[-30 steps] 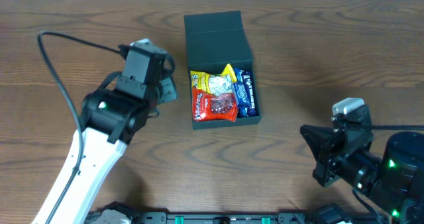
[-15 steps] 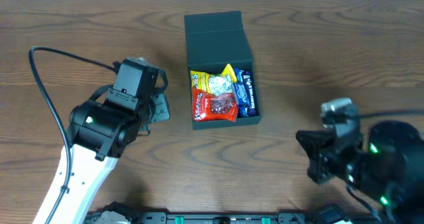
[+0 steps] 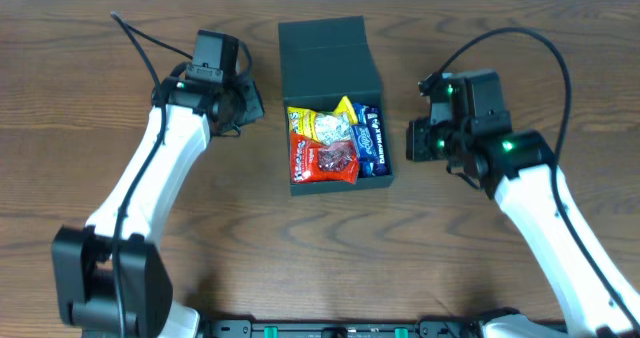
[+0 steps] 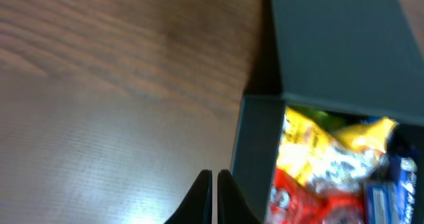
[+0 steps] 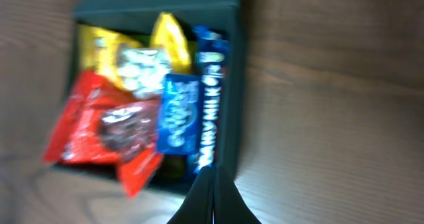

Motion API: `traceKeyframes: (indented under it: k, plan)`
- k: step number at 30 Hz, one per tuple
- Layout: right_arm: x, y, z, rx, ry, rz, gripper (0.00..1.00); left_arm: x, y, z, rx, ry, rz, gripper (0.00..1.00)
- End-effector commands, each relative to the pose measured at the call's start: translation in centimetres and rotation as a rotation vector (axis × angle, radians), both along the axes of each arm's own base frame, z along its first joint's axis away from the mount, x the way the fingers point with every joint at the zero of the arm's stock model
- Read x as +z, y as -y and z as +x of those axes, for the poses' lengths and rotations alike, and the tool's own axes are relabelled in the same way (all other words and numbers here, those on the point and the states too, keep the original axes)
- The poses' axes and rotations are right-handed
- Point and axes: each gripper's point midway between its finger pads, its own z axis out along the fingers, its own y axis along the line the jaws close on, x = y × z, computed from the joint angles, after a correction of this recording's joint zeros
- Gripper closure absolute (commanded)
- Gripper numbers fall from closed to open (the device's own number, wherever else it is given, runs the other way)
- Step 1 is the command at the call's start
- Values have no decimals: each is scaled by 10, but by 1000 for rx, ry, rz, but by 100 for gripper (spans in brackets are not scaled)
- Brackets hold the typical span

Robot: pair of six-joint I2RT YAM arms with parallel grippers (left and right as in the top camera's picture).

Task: Pack container
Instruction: 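Move both grippers to the lid and swing it closed over the box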

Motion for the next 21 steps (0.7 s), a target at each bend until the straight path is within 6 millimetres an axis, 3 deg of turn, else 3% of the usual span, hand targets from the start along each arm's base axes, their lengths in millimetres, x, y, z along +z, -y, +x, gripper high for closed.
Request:
traceKeyframes:
  k: [1,8,12,21]
  plan:
    - [-18,8,20,-35,-25,43,99,-15,1,18,-13,1,-69,94]
    - [-53,10,63,-50,-7,97,99,-44,1,51,50,7,-160,94]
    - [-75,10,87,-114,-10,154,99,-52,5,71,70,11,-199,94]
    - [-101,4,137,-132,-57,257,99,-74,19,110,99,-61,-266,94]
